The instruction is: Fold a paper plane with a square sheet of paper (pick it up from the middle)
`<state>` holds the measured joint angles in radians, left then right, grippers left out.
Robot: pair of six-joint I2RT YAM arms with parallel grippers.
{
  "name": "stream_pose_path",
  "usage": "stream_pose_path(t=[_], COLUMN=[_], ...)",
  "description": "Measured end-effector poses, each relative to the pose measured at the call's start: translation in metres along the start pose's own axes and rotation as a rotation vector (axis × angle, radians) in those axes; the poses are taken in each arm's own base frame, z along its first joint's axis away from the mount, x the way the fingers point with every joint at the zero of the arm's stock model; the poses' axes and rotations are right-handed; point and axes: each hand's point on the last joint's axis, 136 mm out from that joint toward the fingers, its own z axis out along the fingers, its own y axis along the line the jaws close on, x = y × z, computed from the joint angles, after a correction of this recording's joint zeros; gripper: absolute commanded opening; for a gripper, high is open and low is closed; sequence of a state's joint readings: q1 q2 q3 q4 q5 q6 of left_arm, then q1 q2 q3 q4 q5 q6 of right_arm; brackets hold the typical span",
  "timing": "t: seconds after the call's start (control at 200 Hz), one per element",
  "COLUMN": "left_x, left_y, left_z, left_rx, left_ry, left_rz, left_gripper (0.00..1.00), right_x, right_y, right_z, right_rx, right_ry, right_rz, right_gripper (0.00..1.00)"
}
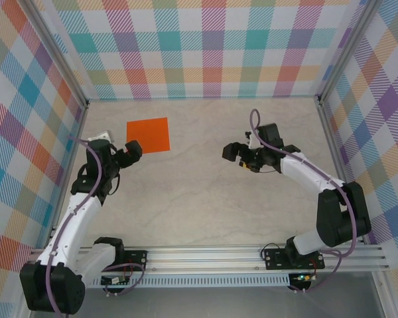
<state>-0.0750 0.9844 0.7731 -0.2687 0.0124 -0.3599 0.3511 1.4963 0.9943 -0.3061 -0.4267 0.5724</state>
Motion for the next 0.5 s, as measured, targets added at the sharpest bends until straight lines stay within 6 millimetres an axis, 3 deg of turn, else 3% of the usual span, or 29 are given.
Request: stream_pose_path(t=[0.21,0.5], left_x=[0.008,0.03], left_y=[-0.029,-0.038], left_z=[0.06,0.144], left_rx=[0.069,0.034], left_ry=[0.243,0.454], left_rz=[-0.034,-0.077], left_gripper=[0.99,0.98], right_x=[0.003,0.0], right_y=[-0.001,-0.005], right_z=[0.012,0.017], right_rx=[0.045,0.072], right_ry=[0.012,0.014], right_rz=[0.005,0.004], right_gripper=[1.0,1.0])
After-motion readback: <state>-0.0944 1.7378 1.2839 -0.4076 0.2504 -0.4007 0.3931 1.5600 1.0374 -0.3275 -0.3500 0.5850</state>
